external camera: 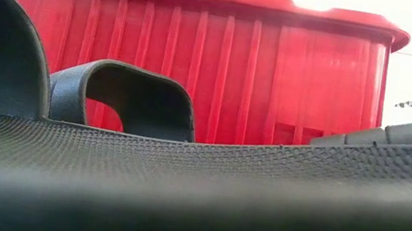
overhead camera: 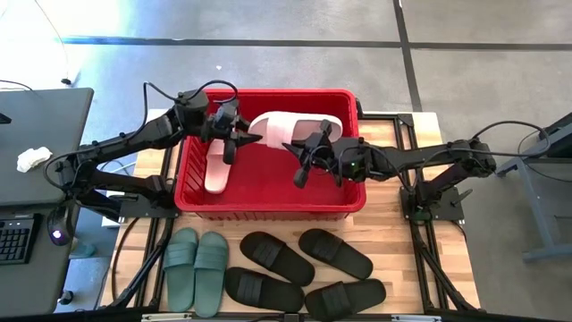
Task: Pick and place slides into bin
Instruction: Put the pink slide into the red bin
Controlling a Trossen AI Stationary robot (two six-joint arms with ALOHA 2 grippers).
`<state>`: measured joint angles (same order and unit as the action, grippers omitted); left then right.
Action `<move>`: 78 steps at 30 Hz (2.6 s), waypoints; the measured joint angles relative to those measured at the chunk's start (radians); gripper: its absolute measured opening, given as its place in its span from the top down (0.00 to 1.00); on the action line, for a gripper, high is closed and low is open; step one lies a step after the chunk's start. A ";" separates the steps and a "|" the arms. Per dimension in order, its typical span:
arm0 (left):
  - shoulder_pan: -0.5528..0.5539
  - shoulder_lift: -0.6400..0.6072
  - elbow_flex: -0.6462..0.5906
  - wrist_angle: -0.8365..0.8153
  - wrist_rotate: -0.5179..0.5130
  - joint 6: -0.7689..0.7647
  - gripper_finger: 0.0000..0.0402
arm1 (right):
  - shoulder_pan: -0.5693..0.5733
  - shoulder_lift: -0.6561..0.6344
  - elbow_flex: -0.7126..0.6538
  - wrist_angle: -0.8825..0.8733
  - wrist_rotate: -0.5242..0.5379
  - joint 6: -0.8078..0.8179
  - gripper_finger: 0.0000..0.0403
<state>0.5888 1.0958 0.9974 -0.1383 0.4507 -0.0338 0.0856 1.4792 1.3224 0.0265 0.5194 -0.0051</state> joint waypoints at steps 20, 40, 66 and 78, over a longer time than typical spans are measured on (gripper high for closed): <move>0.000 0.000 0.000 0.014 -0.015 0.031 0.92 | -0.002 -0.001 0.000 -0.057 0.003 0.008 0.75; 0.021 -0.006 0.195 -0.329 -0.091 0.210 0.95 | 0.151 -0.296 0.001 -0.621 0.153 0.318 0.52; 0.203 0.696 1.062 -1.435 -0.301 0.742 0.93 | 0.069 -0.409 0.001 -0.878 -0.104 0.224 0.66; 0.265 0.782 1.036 -1.428 -0.207 0.942 0.92 | -0.022 -0.409 0.000 -0.883 -0.408 0.083 0.66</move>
<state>0.8539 1.8782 2.0337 -1.5666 0.2436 0.9077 0.0639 1.0698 1.3228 -0.8566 0.1114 0.0776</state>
